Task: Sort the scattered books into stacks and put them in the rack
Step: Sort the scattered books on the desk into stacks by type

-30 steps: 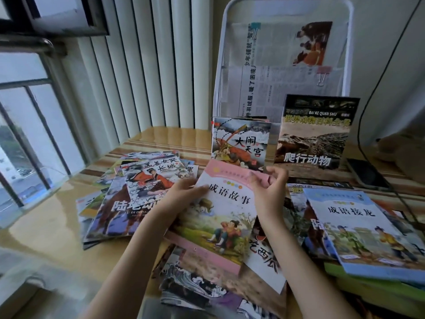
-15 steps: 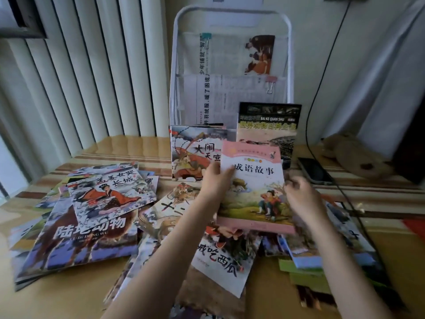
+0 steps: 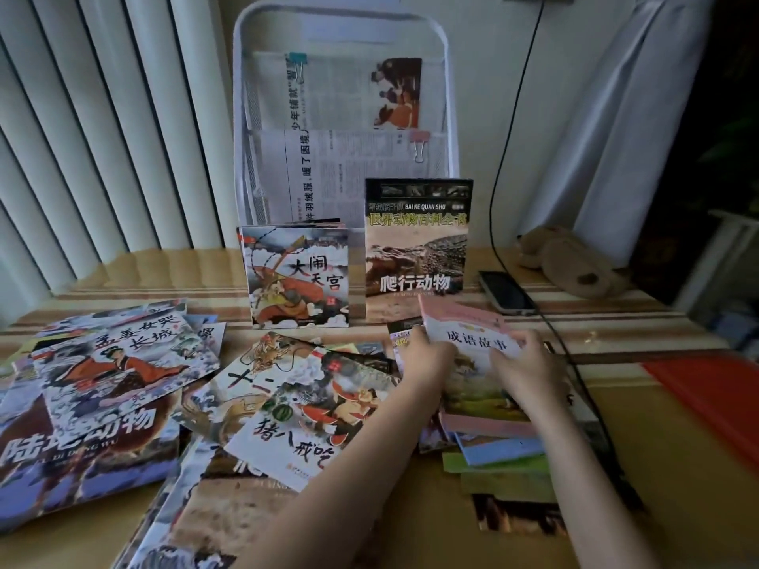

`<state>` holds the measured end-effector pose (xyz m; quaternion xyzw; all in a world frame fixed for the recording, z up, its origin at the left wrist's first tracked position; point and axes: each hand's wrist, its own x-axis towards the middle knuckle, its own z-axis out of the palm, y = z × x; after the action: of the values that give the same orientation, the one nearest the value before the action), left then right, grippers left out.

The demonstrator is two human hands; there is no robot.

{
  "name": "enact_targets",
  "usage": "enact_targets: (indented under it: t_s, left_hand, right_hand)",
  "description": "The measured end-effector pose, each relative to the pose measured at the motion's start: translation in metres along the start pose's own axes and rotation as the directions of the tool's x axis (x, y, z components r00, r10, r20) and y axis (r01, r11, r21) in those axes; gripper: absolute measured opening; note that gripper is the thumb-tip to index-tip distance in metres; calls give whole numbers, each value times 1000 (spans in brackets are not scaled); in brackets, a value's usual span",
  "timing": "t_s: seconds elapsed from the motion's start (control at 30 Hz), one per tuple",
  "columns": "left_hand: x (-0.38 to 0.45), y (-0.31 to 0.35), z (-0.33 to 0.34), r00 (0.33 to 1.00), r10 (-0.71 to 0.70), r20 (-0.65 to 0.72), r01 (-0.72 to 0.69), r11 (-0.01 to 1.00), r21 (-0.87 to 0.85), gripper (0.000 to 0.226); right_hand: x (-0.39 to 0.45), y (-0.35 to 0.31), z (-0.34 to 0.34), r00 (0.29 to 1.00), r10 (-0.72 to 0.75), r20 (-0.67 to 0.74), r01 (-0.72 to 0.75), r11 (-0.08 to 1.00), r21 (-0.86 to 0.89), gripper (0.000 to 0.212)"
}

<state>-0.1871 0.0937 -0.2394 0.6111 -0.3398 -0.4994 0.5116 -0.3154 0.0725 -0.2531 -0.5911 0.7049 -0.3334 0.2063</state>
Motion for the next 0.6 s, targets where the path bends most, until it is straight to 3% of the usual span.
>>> enact_targets:
  t_s: [0.1, 0.2, 0.27, 0.37, 0.43, 0.6]
  left_hand:
    - [-7, -1, -4, 999, 52, 12, -50, 990, -132, 30]
    - [-15, 6, -10, 970, 243, 18, -237, 960, -149, 40]
    - [-18, 20, -18, 912, 406, 53, -389, 899, -203, 66]
    - [-25, 43, -32, 765, 630, 130, -609, 774, -172, 102]
    - [-26, 48, -38, 706, 686, 174, -681, 726, -100, 106]
    - [-14, 20, -49, 751, 640, 164, -643, 765, -42, 86]
  right_hand:
    - [0, -4, -5, 1000, -4, -29, 12, 951, 310, 33]
    - [3, -11, -14, 993, -75, -91, 111, 845, 524, 36]
    - [5, -18, -18, 983, -129, -127, 181, 741, 647, 43]
    - [4, -28, -19, 970, -179, -166, 241, 591, 770, 50]
    - [1, -31, -14, 970, -206, -126, 227, 599, 768, 51]
    - [-13, -30, -6, 959, -279, -42, 237, 718, 654, 53]
